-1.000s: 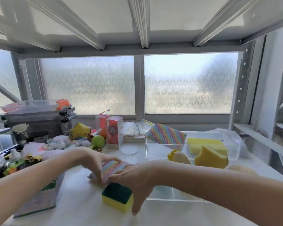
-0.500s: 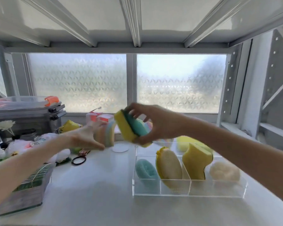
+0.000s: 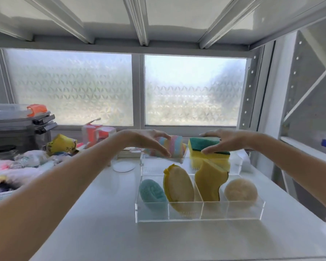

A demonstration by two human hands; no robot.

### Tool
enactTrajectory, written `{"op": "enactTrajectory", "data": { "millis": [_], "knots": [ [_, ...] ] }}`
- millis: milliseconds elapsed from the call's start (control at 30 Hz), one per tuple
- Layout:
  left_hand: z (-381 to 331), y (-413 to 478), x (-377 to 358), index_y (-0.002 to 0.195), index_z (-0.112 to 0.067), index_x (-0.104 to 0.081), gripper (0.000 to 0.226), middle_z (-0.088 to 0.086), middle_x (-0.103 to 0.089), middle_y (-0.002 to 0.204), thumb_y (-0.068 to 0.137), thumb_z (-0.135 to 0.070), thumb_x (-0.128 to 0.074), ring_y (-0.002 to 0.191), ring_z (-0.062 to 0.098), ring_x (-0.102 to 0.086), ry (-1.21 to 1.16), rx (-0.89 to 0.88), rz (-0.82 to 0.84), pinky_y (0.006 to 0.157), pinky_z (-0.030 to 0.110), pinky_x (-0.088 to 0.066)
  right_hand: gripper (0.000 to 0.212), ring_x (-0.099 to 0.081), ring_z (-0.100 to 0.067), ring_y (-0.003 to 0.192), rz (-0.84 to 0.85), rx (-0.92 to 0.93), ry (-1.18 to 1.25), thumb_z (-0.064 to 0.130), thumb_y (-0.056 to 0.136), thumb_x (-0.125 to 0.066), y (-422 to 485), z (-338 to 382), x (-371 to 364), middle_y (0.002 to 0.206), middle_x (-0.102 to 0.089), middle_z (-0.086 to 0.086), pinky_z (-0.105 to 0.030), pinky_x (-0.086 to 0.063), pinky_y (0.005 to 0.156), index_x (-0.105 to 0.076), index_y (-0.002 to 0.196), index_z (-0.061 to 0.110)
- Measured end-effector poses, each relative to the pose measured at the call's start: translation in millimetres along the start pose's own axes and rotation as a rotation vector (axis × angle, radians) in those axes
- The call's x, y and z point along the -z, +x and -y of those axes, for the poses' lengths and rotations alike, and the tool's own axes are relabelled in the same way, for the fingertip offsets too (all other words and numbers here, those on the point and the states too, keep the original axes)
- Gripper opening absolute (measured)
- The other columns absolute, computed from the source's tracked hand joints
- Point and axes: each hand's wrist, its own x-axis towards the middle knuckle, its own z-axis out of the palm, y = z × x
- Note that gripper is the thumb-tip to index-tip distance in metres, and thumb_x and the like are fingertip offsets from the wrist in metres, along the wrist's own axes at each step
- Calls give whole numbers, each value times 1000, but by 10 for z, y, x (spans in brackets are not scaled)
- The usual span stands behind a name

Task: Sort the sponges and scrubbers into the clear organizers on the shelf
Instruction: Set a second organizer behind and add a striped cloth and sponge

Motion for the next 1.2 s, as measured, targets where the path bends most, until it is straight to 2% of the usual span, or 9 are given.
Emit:
{"op": "enactTrajectory", "data": {
  "millis": [100, 167, 267, 333, 500, 700, 933, 1033, 1200],
  "knots": [
    [52, -224, 104, 147, -37, -26, 86, -3, -19, 159, 74, -57, -67, 144, 21, -24, 79, 7, -86, 118, 46, -22, 69, -46, -19, 130, -227, 124, 36, 55, 79, -62, -268, 103, 118, 144, -49, -1, -41, -38, 111, -47, 138, 22],
    [53, -426, 109, 142, -27, -40, 75, 2, -36, 151, 77, -52, -66, 138, 21, -36, 90, -23, -266, 114, 44, -31, 53, -57, -12, 116, -247, 243, 147, 47, 78, -66, -468, 245, 132, 126, -62, 5, -38, -48, 103, -59, 124, 21],
    [-46, -622, -154, 99, -8, -70, 28, 1, -71, 90, 83, -31, -68, 85, 15, -66, 11, -160, -587, 74, 27, -53, 43, -62, -9, 105, -88, 269, 143, 38, 77, -74, -638, 444, -38, 112, -66, 9, -28, -52, 94, -64, 116, 22],
    [-204, -677, -422, 83, -5, -72, 33, 4, -72, 74, 82, -37, -67, 67, 15, -67, -29, -139, -486, 62, 28, -55, 51, -56, -8, 105, -18, 191, -8, 42, 77, -74, -662, 497, -202, 117, -61, 11, -22, -48, 88, -59, 122, 24],
    [-397, -476, -902, 88, -1, -70, 48, 15, -72, 84, 71, -46, -75, 75, 28, -66, -9, -82, -306, 72, 45, -56, 50, -49, -14, 96, -146, 69, -208, 32, 75, -74, -655, 303, -358, 115, -51, 4, -27, -40, 76, -55, 121, 26],
    [-303, -450, -782, 85, 1, -69, 35, 20, -69, 81, 74, -32, -77, 68, 18, -57, -65, -150, -333, 66, 40, -55, 61, -56, -17, 96, -237, 64, -26, 38, 65, -83, -618, 284, -410, 113, -49, 1, -35, -54, 84, -55, 117, 25],
    [-314, -493, -628, 72, -26, -60, 14, -10, -53, 62, 81, -28, -70, 59, 7, -49, 22, -211, -333, 60, 22, -40, 50, -64, -14, 93, -207, 92, 107, 36, 65, -84, -597, 205, -414, 104, -67, 1, -32, -58, 82, -62, 109, 23],
    [-358, -468, -699, 93, -20, -66, 12, -12, -54, 70, 83, -26, -68, 69, 12, -54, 98, -221, -344, 67, 25, -43, 47, -65, -10, 91, -221, 149, 163, 33, 68, -83, -580, 187, -426, 104, -68, 3, -22, -57, 76, -63, 110, 23],
    [-422, -434, -754, 90, -19, -63, 11, -8, -55, 72, 83, -27, -65, 81, 20, -59, 168, -169, -395, 78, 39, -53, 44, -66, -17, 93, -265, 174, 209, 30, 71, -82, -591, 132, -447, 106, -68, 0, -31, -60, 81, -63, 110, 21]
  ]
}}
